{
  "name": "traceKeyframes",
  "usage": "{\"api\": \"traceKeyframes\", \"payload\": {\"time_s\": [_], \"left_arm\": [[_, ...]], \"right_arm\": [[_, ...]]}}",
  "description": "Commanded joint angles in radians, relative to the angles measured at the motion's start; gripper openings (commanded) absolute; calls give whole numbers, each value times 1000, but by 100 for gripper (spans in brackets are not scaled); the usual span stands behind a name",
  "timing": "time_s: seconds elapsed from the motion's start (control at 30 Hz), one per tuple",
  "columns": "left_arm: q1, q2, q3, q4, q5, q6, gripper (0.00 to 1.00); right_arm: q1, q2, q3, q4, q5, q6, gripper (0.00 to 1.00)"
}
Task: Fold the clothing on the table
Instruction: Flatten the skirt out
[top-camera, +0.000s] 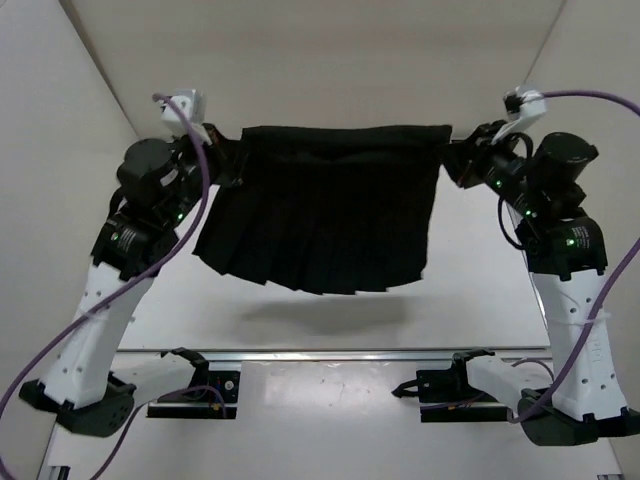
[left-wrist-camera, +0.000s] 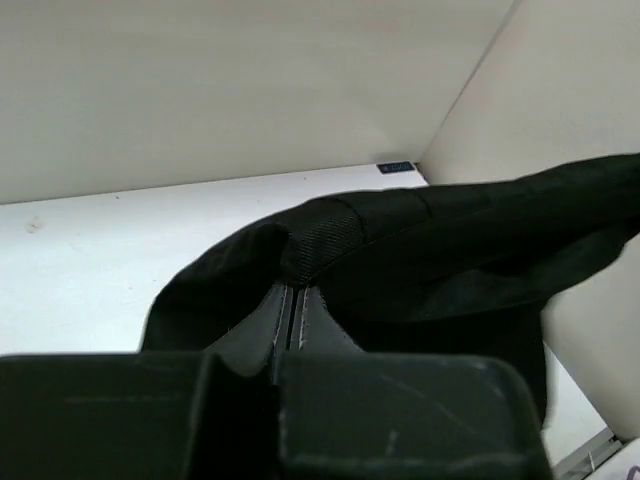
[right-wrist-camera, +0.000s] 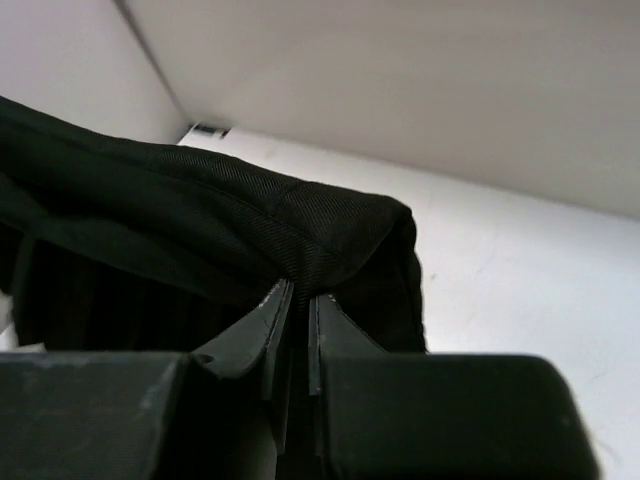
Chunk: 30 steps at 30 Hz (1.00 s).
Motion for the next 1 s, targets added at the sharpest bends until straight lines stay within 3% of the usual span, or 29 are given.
{"api": "traceKeyframes", "payload": {"time_s": [0.0, 0.13, 0.27, 0.33, 0.4, 0.57, 0.63, 0.7, 0.77, 0.83, 0.97], "left_arm": [[59, 186, -28, -24, -14, -41, 0], [111, 346, -74, 36, 71, -99, 0], [154, 493, -68, 78, 106, -101, 0], [177, 598, -16, 108, 155, -98, 0], [191, 677, 73, 95, 171, -89, 0], [197, 882, 549, -49, 127, -27, 0], [211, 874, 620, -36, 131, -17, 0], [216, 844, 644, -20, 127, -11, 0], [207, 779, 610, -19, 111, 15, 0], [182, 721, 548, 4, 73, 54, 0], [176, 543, 141, 82, 82, 52, 0]], "right_arm": [[-87, 107, 32, 1, 25, -31, 0], [-83, 307, -14, 44, -19, -27, 0], [-60, 441, -125, 194, -4, 4, 0], [-53, 538, -79, 184, -19, -3, 0], [-52, 684, 98, 106, -55, -13, 0], [-9, 861, 551, -2, 32, -104, 0], [14, 900, 741, -45, 103, -141, 0], [28, 869, 760, -28, 125, -145, 0], [25, 815, 702, 0, 118, -140, 0], [39, 673, 495, 99, 149, -152, 0], [17, 390, -48, 308, 145, -113, 0]]}}
